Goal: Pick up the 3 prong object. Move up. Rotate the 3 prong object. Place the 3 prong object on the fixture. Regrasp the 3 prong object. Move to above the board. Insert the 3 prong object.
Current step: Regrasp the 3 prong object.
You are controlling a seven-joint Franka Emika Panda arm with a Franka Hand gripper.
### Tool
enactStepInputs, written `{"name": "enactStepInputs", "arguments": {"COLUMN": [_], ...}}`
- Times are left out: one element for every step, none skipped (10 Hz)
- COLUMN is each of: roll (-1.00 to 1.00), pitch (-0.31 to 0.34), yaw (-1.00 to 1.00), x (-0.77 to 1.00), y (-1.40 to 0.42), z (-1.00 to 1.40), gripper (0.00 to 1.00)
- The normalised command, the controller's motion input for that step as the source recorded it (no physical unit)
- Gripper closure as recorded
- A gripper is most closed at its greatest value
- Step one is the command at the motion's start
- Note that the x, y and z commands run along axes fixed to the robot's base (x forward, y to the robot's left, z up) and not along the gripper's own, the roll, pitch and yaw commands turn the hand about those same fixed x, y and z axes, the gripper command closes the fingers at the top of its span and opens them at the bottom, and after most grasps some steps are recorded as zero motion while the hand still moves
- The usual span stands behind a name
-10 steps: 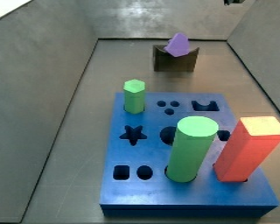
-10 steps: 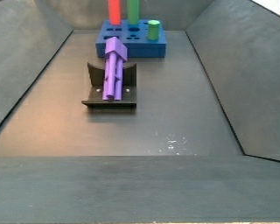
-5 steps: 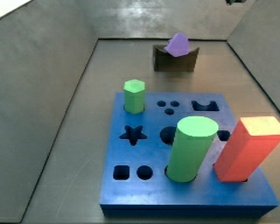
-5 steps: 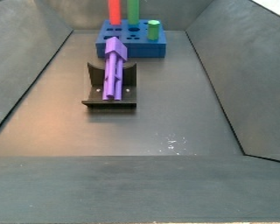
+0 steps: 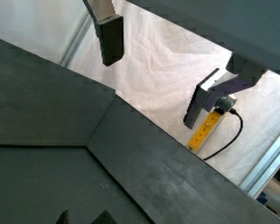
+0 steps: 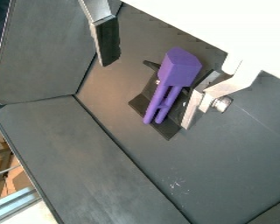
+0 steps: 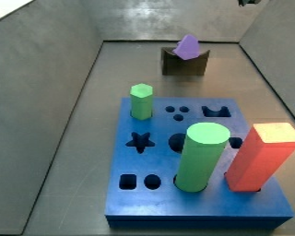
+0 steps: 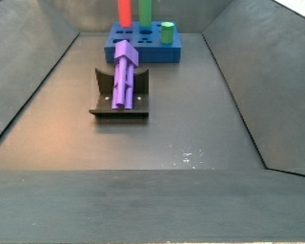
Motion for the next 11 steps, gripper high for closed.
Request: {"name": "enactStepInputs", "arguments": {"roll": [0.12,0.12,0.12,0.12,0.12,0.12,0.12,0.12,0.12,0.12,0.12], "pitch": [0.076,0.076,0.077,0.077,0.077,0.077,0.077,0.077,0.078,0.078,0.078], "yaw": [0.07,0.07,0.07,0.07,0.07,0.07,0.07,0.07,0.07,0.08,0.08], "x": [0.83,0.83,0.83,0.83,0.83,0.83,0.83,0.83,0.83,0.83,0.83], "y": [-0.05,-0.05,-0.05,-0.05,-0.05,-0.05,-0.05,-0.05,-0.05,-0.05,-0.05], "z": [-0.03,-0.03,-0.03,-0.03,-0.03,-0.03,-0.03,-0.03,-0.03,-0.03,-0.03], "gripper": [0.0,0.0,0.0,0.0,0.0,0.0,0.0,0.0,0.0,0.0,0.0]}}
